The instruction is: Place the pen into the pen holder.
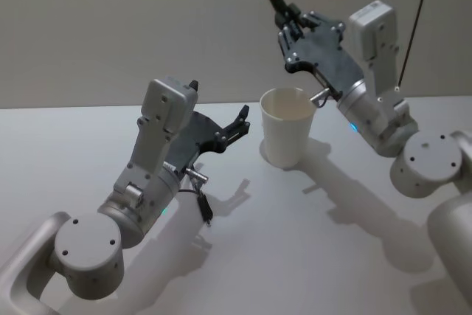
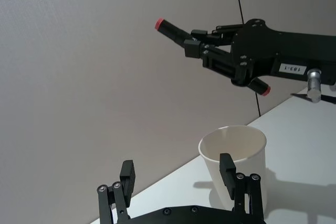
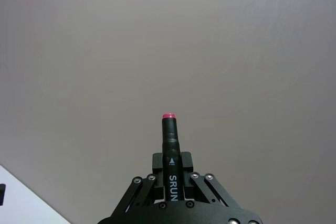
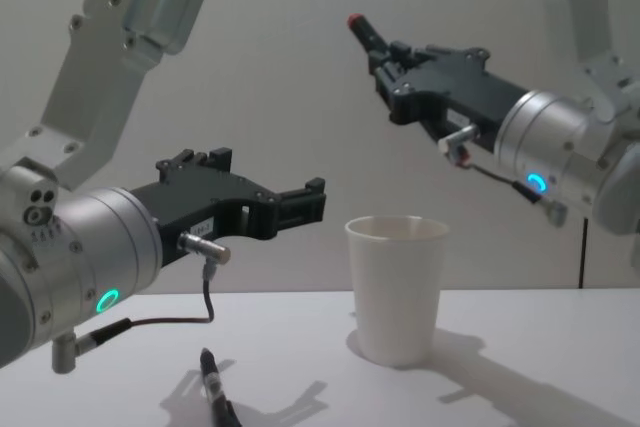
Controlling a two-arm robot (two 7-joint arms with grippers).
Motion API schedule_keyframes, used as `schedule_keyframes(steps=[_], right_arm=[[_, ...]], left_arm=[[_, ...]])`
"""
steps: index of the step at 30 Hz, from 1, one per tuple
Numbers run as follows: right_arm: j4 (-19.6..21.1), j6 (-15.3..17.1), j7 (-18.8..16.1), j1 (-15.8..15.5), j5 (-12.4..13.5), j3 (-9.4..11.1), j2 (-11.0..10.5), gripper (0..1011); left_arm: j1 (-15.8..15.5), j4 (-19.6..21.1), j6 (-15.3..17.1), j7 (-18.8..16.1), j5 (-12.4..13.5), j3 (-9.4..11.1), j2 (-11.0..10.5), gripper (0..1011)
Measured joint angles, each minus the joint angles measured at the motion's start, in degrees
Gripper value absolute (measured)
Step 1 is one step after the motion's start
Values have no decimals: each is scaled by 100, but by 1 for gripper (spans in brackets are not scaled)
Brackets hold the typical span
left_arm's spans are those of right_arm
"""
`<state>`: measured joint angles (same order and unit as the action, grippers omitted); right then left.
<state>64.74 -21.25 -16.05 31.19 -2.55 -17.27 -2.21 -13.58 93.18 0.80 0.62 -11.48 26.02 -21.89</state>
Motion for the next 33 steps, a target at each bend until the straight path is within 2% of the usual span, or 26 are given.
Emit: schedule_keyframes(steps=[13, 33], right_arm=[[-460, -203, -109, 125, -1, -120, 126, 189], [-1208, -655, -322, 335, 275, -184, 264, 189]], left_arm=[[0, 0, 0, 0, 0, 0, 0, 1001], [0, 0, 0, 0, 0, 0, 0, 1001]])
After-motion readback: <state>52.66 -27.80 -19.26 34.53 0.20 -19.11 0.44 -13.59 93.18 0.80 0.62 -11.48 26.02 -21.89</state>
